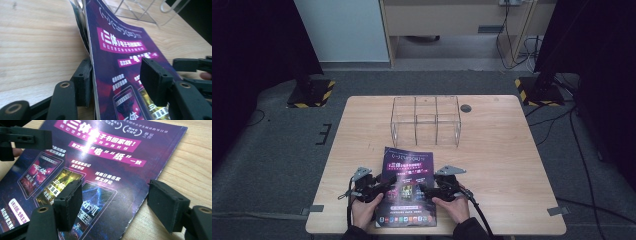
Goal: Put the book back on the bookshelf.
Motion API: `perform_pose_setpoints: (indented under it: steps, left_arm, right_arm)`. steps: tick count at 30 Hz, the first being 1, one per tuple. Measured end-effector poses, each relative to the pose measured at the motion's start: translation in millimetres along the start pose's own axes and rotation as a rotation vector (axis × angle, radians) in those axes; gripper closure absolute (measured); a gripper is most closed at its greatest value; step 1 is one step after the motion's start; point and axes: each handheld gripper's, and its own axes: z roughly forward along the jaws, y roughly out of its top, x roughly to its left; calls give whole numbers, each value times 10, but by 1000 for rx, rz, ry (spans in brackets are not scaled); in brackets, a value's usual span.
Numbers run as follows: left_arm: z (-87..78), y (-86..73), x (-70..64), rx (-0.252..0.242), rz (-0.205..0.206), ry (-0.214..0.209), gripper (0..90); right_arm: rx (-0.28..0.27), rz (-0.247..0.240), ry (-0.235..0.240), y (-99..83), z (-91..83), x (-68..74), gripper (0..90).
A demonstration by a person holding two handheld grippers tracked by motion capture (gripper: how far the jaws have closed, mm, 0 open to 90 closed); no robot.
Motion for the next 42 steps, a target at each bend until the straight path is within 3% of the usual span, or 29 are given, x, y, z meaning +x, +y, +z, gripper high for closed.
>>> perform_pose_setpoints:
  steps: [4, 7, 11, 14, 17, 21, 24, 30, 38, 42]
  left_arm:
    - [-4, 3, 16, 0, -8, -27, 447]
    - [21, 10, 68, 33, 24, -46, 432]
    - [24, 13, 91, 38, 27, -66, 435]
    - [-9, 15, -28, 10, 68, -60, 451]
    - [-42, 18, -71, 0, 60, -66, 477]
    - [-15, 12, -25, 35, 36, -30, 519]
    - [-16, 25, -5, 37, 4, -20, 625]
    - [-19, 44, -72, 41, 21, 42, 746]
    - [-32, 64, -162, 37, 71, 69, 818]
    - [-71, 83, -216, 14, 91, 60, 833]
  right_arm:
    - [-5, 3, 0, -1, -2, -10, 288]
    - [-7, 1, -1, -1, -1, -10, 290]
    - [-6, 0, -3, -1, 0, -8, 291]
    - [-6, 0, -4, -1, -1, -9, 295]
    - [-6, 0, -3, 0, -2, -11, 295]
    - [-5, 0, -4, 0, -2, -12, 295]
    - [-3, -3, -6, 0, -3, -11, 297]
    - [-4, -4, -7, 0, -2, -10, 301]
    - [-5, -3, -17, -2, -3, -4, 317]
    - [-8, 1, -23, -3, -3, 3, 309]
